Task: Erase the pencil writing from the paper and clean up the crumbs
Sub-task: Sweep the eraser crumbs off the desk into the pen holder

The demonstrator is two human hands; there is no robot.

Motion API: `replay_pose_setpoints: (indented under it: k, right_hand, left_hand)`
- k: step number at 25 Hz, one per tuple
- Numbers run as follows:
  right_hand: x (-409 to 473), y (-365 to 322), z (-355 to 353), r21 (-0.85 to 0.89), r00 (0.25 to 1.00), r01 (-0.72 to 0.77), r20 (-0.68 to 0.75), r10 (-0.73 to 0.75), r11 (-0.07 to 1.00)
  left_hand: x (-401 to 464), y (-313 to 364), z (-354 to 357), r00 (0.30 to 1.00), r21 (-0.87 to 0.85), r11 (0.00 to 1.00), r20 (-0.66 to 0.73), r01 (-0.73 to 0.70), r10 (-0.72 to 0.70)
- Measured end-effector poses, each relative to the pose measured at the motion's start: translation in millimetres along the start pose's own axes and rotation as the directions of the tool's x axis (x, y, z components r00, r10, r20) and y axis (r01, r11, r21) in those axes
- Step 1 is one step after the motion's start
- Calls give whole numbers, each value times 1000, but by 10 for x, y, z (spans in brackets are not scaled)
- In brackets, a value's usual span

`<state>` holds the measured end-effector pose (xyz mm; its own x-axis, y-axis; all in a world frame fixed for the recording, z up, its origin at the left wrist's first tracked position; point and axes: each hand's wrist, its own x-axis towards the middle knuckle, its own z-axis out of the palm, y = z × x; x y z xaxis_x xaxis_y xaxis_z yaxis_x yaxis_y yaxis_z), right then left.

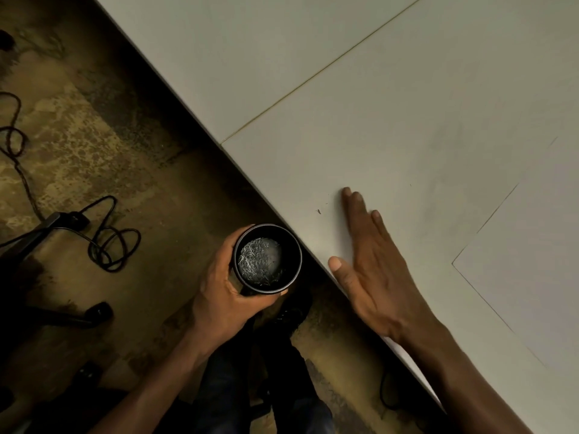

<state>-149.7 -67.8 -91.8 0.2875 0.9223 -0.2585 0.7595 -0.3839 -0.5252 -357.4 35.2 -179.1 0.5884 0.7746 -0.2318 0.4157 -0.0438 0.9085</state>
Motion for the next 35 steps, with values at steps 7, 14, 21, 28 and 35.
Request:
replay_pose_setpoints:
  k: [7, 14, 21, 28, 35]
  right_hand:
    - [26, -86, 94, -43, 995, 97, 37, -95, 994]
    - [27, -115, 44, 343, 993, 98, 25, -113, 934]
    - [57, -110, 108, -45, 975, 200, 110, -194, 979]
    - [105, -44, 40, -44, 990, 135, 54, -133, 990]
    - [95, -185, 250, -200, 901, 430, 162, -403, 881]
  left_hand:
    - [170, -13, 62, 1000, -20, 1000, -11, 20, -20]
    - [302, 61, 177, 1000, -48, 999, -19, -13, 12]
    - [240, 62, 216, 999, -69, 997, -39, -32, 29]
    - [215, 43, 179, 999, -56, 998, -31, -33, 31]
    - [228, 96, 116, 1000, -121, 993, 8, 16, -15]
